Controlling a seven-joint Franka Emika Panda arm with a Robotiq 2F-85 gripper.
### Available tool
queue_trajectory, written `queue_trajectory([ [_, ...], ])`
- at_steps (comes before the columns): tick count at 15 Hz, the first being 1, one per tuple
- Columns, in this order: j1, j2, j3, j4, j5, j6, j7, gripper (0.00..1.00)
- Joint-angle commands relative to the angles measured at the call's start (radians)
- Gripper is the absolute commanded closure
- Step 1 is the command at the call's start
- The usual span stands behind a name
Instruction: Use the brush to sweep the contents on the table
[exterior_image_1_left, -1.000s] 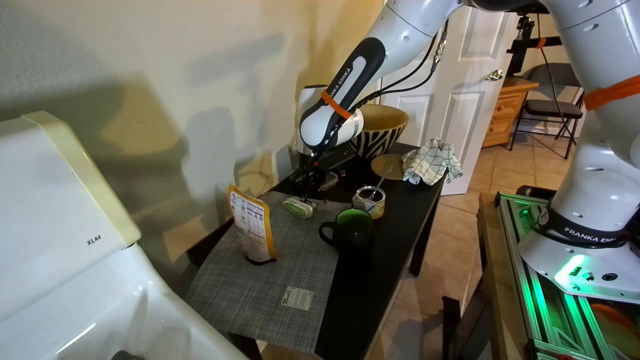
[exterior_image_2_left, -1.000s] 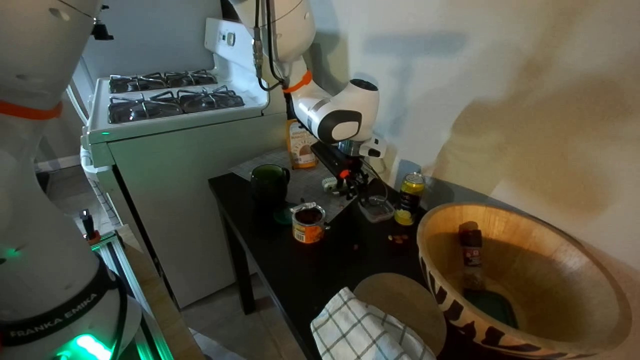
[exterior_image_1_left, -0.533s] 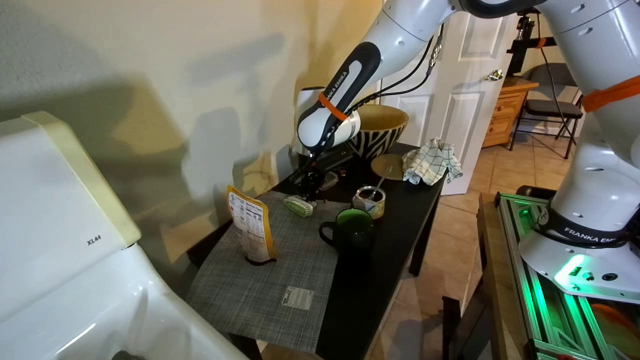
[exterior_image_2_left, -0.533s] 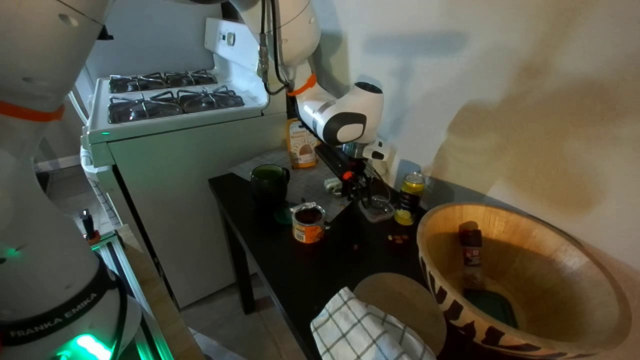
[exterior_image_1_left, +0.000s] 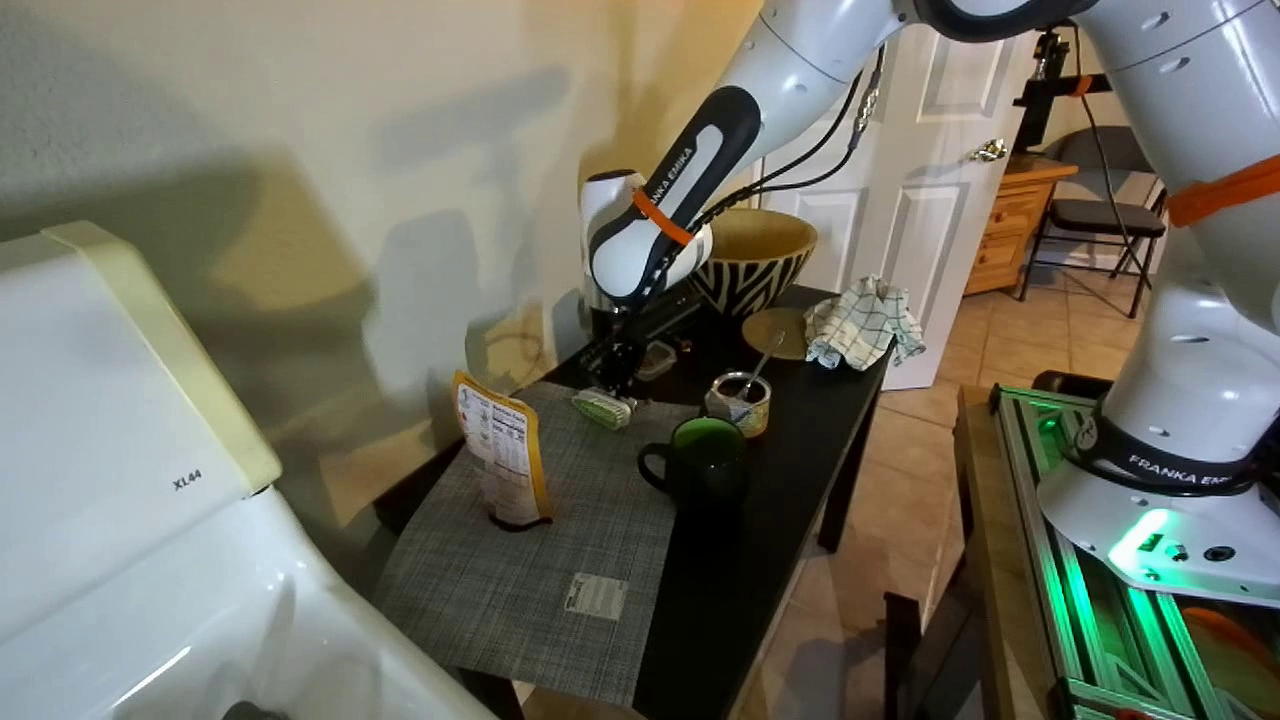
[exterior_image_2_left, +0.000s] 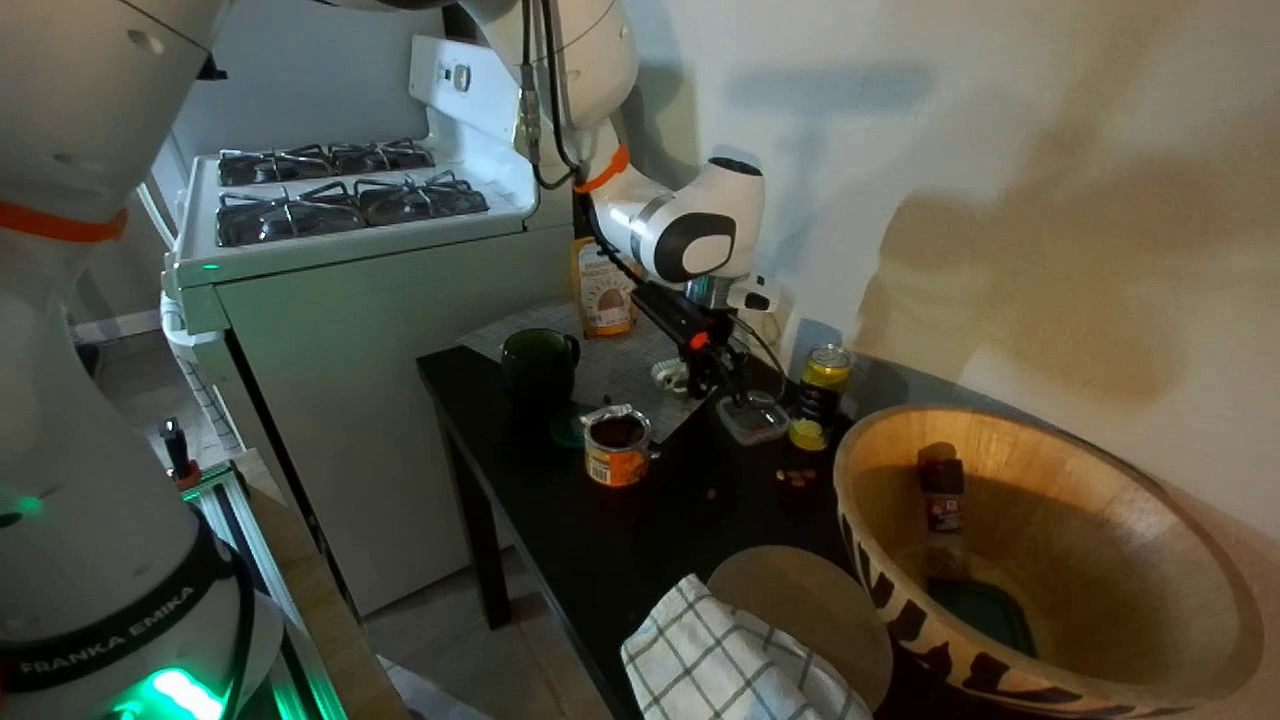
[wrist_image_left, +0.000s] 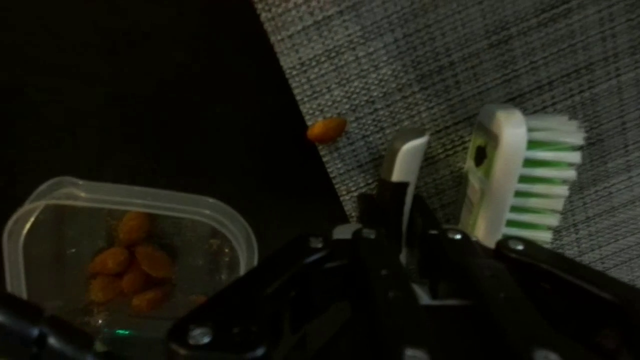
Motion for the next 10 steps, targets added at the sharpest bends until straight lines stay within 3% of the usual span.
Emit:
queue_trajectory([
  [1,0.129,-0.093,-0.110,-0.084,-0.163,-0.022,0.120,0.95],
  [6,0.329,-0.206,-0.248,-0.144,-0.501,-0.166,0.370,0.95],
  [10,0.374,-0.221,-0.227,-0.093,-0.690,-0.434,0.543,0.95],
])
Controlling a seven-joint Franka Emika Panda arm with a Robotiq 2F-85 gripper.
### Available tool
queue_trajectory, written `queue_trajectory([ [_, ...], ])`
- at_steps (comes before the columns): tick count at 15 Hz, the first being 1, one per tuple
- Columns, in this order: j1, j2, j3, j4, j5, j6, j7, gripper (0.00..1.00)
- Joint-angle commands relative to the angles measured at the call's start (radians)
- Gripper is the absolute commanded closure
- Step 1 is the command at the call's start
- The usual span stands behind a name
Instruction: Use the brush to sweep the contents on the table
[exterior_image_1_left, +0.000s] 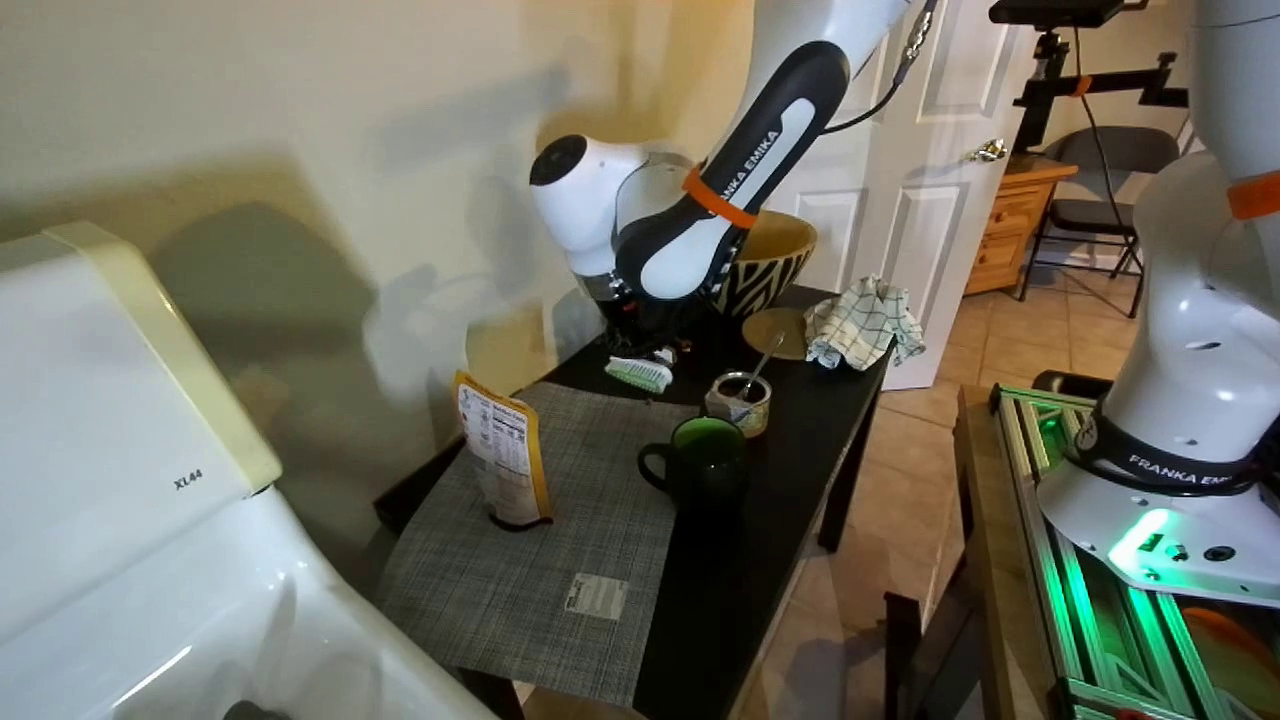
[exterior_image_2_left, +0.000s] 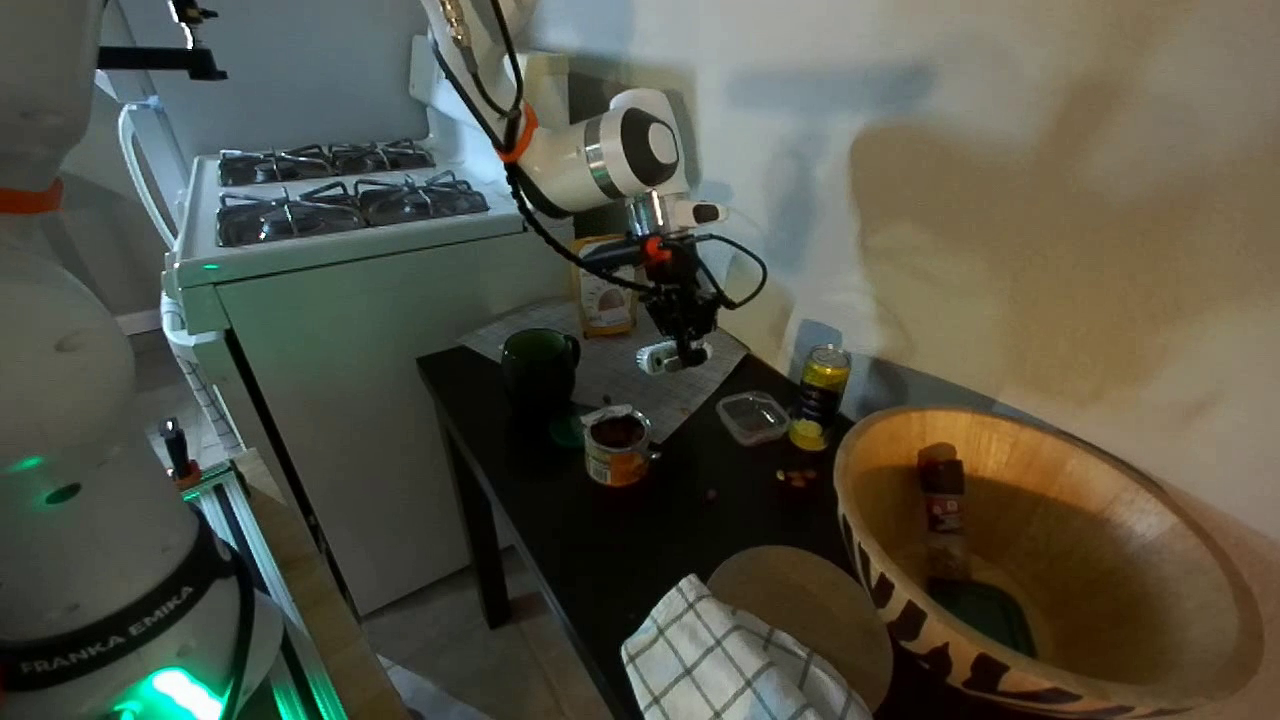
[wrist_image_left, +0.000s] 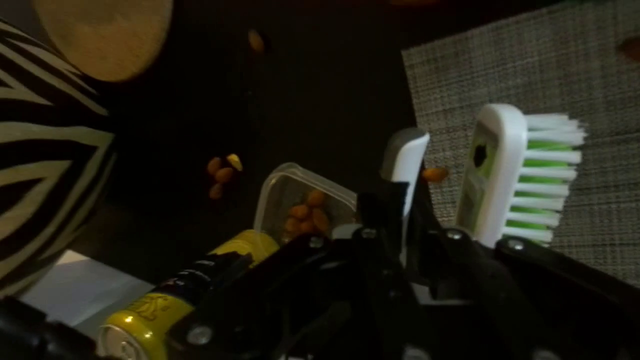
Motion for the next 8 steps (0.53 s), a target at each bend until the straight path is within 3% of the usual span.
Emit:
queue_trajectory([
  [1,0.029,-0.010,0.013,0.030,-0.152,-0.201,0.144,0.95],
  [5,-0.002,0.055,0.065,0.126,-0.230,-0.446,0.245,0.95],
  [8,-0.030,0.117,0.107,0.198,-0.245,-0.539,0.258,0.95],
])
